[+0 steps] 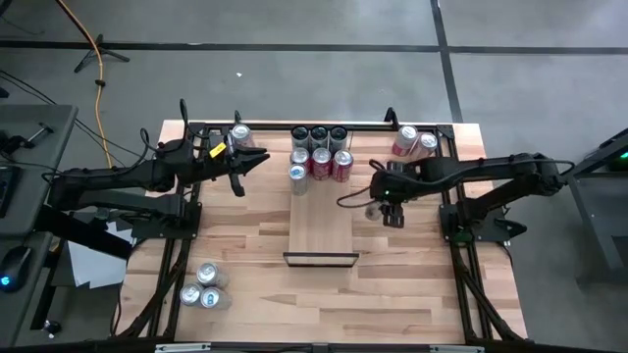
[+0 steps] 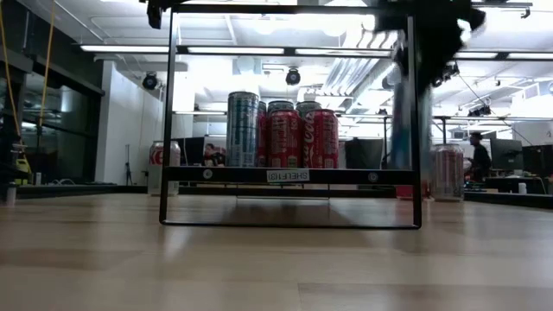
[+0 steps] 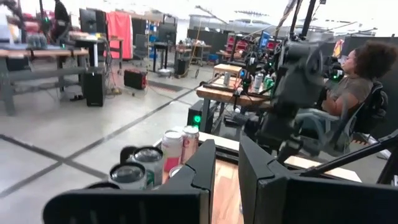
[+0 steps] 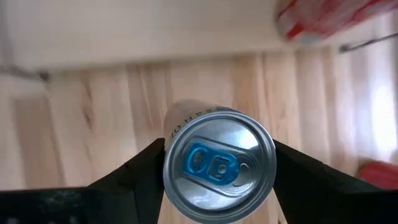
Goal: Place canned beverage on shelf
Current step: Put the right blue soda can on the shelf aligned with the other blue soda can
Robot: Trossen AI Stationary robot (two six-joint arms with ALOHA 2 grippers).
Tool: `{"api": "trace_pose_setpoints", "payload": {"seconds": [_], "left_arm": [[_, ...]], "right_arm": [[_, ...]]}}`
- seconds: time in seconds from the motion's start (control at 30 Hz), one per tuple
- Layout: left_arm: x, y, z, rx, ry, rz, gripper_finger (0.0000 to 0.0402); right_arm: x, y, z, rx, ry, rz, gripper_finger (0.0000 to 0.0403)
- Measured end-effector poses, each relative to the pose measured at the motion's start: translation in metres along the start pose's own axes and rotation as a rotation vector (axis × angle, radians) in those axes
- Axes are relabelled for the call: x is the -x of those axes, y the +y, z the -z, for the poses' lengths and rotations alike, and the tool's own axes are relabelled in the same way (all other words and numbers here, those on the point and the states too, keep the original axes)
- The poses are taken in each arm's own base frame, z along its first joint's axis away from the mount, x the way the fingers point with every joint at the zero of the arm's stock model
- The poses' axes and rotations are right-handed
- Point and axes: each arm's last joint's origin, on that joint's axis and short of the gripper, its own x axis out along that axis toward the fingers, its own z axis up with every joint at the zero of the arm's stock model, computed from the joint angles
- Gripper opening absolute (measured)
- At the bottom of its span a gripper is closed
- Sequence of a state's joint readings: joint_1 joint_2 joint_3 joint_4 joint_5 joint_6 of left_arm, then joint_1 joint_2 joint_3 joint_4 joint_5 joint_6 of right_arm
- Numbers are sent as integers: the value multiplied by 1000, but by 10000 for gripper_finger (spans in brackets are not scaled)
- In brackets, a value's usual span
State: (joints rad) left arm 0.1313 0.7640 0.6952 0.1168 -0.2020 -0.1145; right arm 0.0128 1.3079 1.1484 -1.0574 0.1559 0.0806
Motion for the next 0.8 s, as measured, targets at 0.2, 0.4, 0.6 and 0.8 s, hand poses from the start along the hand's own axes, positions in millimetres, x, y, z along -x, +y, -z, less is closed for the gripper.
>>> {"api": "trace_pose_setpoints", "payload": {"seconds": [0.2,0.4,0.6,0.8], "left_arm": [[0,0,0,-20,0,0,17],[0,0,0,-14,0,1,17],[0,0,0,-9,0,1,17],[0,0,0,31,0,1,17]], "right_arm": [[37,-2,-44,-171,-148,-22,231],[31,-5,-108,-230,-98,23,231],[9,-24,-151,-249,-20,71,231],[-19,-38,-167,-263,43,88,231]]}}
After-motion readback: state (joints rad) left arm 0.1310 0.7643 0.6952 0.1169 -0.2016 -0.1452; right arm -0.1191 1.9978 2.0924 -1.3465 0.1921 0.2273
